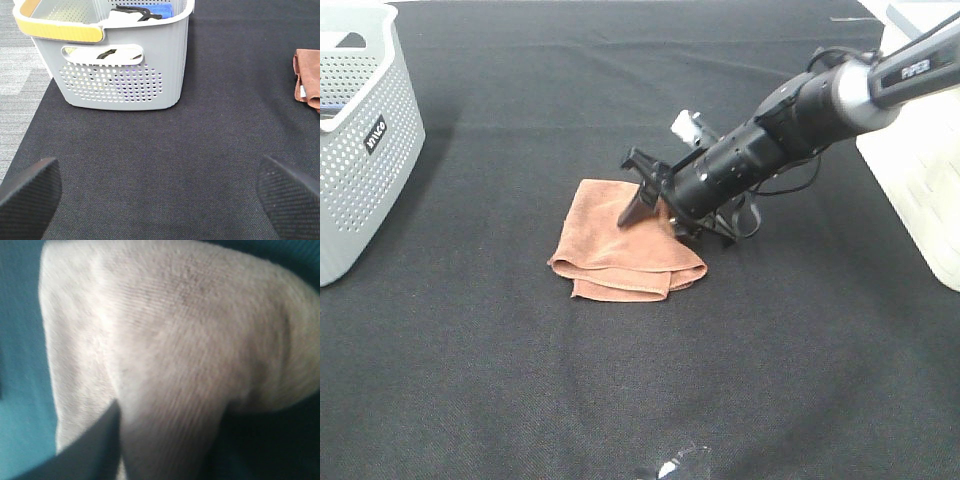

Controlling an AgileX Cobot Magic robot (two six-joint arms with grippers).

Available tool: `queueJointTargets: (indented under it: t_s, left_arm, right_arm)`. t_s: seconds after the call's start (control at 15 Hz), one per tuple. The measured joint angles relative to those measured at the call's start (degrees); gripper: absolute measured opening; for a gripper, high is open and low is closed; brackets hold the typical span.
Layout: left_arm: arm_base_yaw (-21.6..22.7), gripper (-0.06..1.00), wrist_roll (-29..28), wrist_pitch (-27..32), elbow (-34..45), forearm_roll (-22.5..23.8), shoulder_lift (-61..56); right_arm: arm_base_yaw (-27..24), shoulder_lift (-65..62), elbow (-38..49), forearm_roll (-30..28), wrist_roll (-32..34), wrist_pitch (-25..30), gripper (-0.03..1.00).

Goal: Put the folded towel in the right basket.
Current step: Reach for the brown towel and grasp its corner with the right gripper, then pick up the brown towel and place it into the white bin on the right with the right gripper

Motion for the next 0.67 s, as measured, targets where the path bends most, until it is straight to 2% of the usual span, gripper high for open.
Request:
queueJointTargets:
  t_s: [0.13,0.4,0.67]
  left_arm:
    - [0.00,0.99,0.06,0.00,0.00,0.00,0.00]
    - [0.00,0.99,0.06,0.00,0.00,0.00,0.00]
    - [0.00,0.99,0.06,0.00,0.00,0.00,0.00]
  right_arm:
    - [0.11,0.17,0.11,-0.11,-0.46,0.00,0.17]
    - [0.23,-2.06,0.74,-1.60,-2.41,0.40,0.16]
    - [0.29,-10.94,0.74,-6.65,-2.75,6.99,0.16]
